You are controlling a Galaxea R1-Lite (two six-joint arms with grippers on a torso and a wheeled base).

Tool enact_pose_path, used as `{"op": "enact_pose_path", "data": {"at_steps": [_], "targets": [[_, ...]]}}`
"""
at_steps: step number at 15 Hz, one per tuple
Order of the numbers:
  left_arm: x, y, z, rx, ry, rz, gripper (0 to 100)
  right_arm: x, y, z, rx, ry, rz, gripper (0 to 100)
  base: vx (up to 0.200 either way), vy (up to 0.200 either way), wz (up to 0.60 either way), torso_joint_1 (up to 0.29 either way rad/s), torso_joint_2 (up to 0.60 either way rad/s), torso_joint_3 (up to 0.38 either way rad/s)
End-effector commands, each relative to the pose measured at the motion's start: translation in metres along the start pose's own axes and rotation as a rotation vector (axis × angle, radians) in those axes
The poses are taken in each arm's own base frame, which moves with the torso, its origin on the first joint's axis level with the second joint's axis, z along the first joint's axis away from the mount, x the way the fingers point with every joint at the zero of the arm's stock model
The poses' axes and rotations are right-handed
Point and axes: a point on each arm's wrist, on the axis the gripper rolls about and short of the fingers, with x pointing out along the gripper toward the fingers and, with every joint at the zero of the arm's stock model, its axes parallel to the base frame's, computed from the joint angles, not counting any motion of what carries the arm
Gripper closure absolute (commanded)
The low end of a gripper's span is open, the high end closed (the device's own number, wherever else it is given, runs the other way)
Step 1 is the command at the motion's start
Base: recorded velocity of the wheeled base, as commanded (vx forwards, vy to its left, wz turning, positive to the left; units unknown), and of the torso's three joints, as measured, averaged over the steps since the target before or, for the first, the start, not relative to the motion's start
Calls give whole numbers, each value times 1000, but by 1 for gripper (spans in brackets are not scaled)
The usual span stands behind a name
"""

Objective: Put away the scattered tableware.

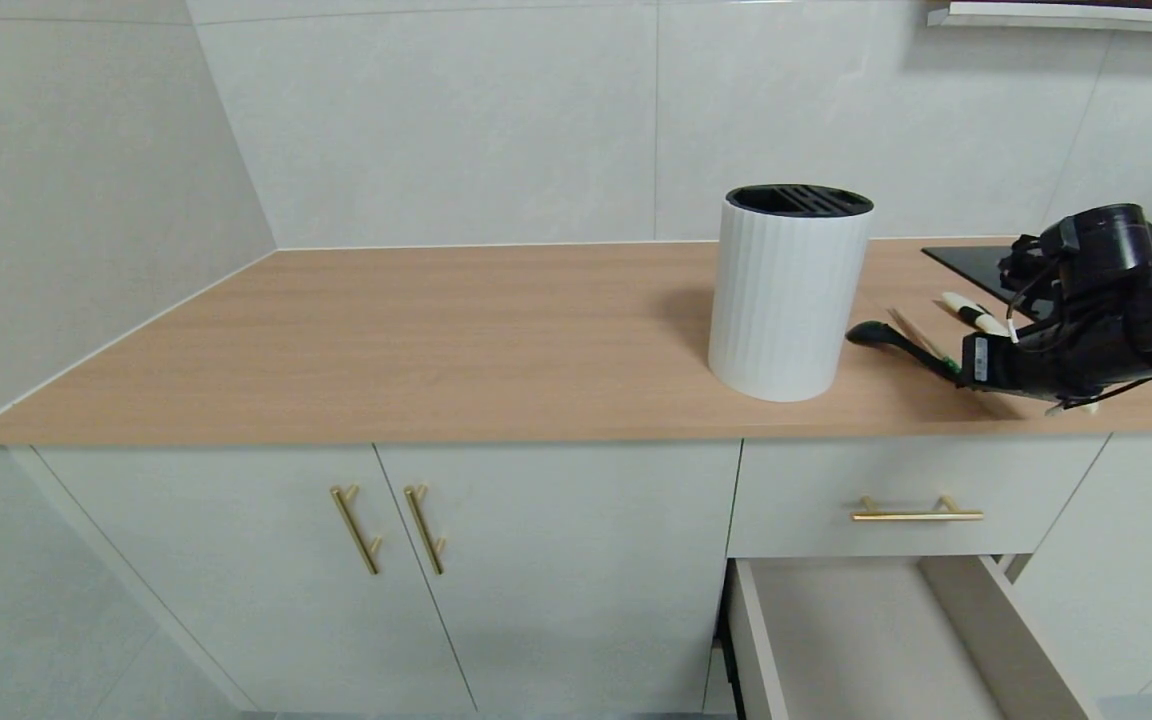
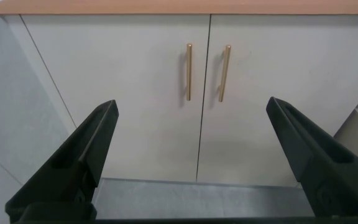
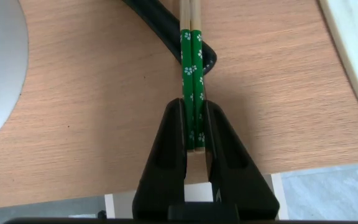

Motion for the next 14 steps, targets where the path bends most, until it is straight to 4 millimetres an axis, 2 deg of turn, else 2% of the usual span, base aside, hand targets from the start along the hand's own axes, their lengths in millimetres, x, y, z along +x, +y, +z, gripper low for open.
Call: {"op": "enact_pose_path", "data": {"at_steps": [1, 2, 4, 5, 6, 7, 9, 11, 12, 14], "targets": [[0, 0, 0, 0, 0, 1, 0, -17, 0, 5, 4, -35, 6, 100, 0, 0, 0, 0, 0, 0], [0, 0, 0, 0, 1, 1, 0, -39, -1, 7, 9, -70, 13, 100, 0, 0, 0, 0, 0, 0], [0, 0, 0, 0, 1, 1, 0, -97, -3, 3, 8, -159, 44, 100, 0, 0, 0, 0, 0, 0], [0, 0, 0, 0, 1, 1, 0, -116, -3, -1, 5, -184, 56, 100, 0, 0, 0, 0, 0, 0], [0, 0, 0, 0, 1, 1, 0, -142, 0, -10, -9, -203, 83, 100, 0, 0, 0, 0, 0, 0], [0, 0, 0, 0, 1, 1, 0, -176, 2, -29, -34, -179, 115, 100, 0, 0, 0, 0, 0, 0], [0, 0, 0, 0, 1, 1, 0, -203, 4, -50, -73, -84, 141, 100, 0, 0, 0, 0, 0, 0], [0, 0, 0, 0, 1, 1, 0, -230, 3, -80, -130, 78, 216, 100, 0, 0, 0, 0, 0, 0], [0, 0, 0, 0, 1, 1, 0, -235, 0, -95, -149, 152, 253, 100, 0, 0, 0, 0, 0, 0], [0, 0, 0, 0, 1, 1, 0, -240, -7, -116, -157, 186, 291, 100, 0, 0, 0, 0, 0, 0]]}}
